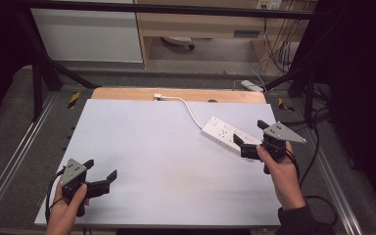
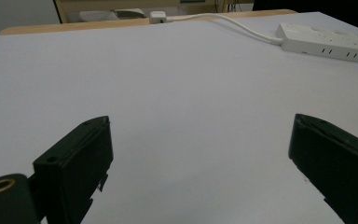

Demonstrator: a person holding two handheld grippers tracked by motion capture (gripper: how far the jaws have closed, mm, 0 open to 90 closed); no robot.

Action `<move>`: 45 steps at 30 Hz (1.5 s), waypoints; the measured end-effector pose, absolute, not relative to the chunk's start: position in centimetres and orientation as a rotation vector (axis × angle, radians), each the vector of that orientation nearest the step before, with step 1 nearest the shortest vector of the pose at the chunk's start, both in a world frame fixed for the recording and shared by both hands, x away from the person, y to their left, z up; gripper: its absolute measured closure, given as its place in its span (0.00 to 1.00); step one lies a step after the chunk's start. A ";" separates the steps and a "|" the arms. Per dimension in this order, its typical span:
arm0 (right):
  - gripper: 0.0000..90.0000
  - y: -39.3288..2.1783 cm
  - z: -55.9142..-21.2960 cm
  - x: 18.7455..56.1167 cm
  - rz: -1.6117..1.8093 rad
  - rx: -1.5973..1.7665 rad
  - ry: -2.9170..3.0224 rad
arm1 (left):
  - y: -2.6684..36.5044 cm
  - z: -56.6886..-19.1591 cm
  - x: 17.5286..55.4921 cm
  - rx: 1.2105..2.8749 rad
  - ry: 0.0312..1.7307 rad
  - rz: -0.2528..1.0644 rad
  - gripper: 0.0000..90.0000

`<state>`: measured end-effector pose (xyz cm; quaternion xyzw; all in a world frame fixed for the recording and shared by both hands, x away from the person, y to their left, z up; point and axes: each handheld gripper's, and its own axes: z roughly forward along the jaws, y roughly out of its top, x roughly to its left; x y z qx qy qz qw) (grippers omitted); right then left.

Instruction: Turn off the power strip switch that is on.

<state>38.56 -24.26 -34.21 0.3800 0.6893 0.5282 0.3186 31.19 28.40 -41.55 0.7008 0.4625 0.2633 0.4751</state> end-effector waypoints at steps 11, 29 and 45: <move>0.03 -25.2 -34.5 37.3 1.380 1.002 1.792 | 28.5 -41.5 31.1 1.705 1.131 0.650 0.07; 0.03 -29.1 -37.9 34.8 1.402 1.077 1.732 | 28.6 -41.4 31.1 1.703 1.130 0.654 0.07; 0.03 -30.5 -43.1 34.8 1.351 1.192 1.823 | 28.6 -41.5 31.0 1.705 1.128 0.653 0.07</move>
